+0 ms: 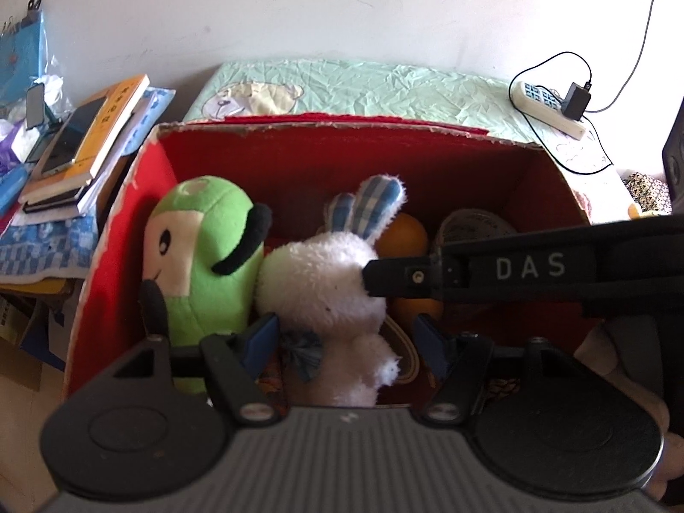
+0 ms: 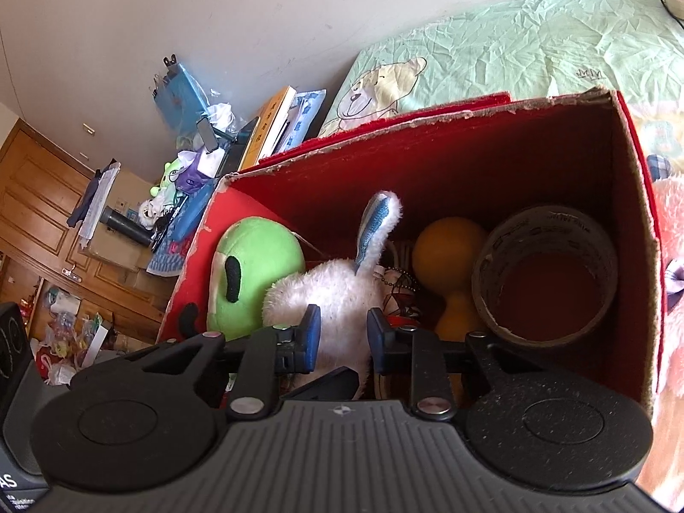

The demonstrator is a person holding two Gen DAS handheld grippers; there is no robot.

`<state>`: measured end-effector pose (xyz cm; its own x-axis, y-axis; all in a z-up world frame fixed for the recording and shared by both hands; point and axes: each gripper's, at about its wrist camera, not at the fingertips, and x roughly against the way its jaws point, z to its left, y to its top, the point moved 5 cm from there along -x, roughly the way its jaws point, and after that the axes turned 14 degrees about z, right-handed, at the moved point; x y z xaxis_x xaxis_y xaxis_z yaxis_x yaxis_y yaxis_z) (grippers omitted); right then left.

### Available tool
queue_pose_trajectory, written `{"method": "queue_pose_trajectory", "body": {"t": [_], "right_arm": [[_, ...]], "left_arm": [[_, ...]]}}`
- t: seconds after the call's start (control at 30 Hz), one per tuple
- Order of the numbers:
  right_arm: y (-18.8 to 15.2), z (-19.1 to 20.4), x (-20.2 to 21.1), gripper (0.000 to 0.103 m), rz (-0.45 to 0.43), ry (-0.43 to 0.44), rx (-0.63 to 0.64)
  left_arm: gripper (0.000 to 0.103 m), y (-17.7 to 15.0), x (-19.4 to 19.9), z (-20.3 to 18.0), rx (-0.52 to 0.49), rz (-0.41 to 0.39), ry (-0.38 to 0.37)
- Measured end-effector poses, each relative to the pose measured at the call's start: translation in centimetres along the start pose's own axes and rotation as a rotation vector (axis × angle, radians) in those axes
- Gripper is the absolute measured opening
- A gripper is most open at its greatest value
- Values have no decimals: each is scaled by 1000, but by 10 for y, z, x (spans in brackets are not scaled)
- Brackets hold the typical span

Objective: Organize objects
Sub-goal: 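Lower the white bunny into the red box and open the right gripper, then withdraw the right gripper from the box toward the remaining plushes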

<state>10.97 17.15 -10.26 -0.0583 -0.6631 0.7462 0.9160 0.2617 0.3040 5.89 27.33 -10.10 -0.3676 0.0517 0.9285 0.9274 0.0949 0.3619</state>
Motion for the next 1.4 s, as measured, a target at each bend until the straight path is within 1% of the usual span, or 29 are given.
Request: {"method": "queue_pose_trajectory", "body": {"t": [0.17,0.37,0.47,0.63,0.87,1.13,1.4], "right_arm": [[-3,0,6,29,-28,-25,10],[-9,-1,11,30,-44,-63,5],[-13,3,15,33,-60,-90,20],[-19,6,21,34,-87,-130,30],[-32,6,28,34,-113,-170,12],[-44,7,41,34,-152,-195,6],[-54,8,51,34,-176,-209,8]], "left_arm": [[74,0,-2,-2,-1,6,20],[77,-2,-2,-1,5,15,48],[78,-3,0,-4,1,11,60],[82,-6,6,-8,-8,-4,82],[83,-11,12,-12,-6,-8,96],[85,-16,19,-18,-4,-17,104],[90,-22,27,-29,-23,-35,116]]}}
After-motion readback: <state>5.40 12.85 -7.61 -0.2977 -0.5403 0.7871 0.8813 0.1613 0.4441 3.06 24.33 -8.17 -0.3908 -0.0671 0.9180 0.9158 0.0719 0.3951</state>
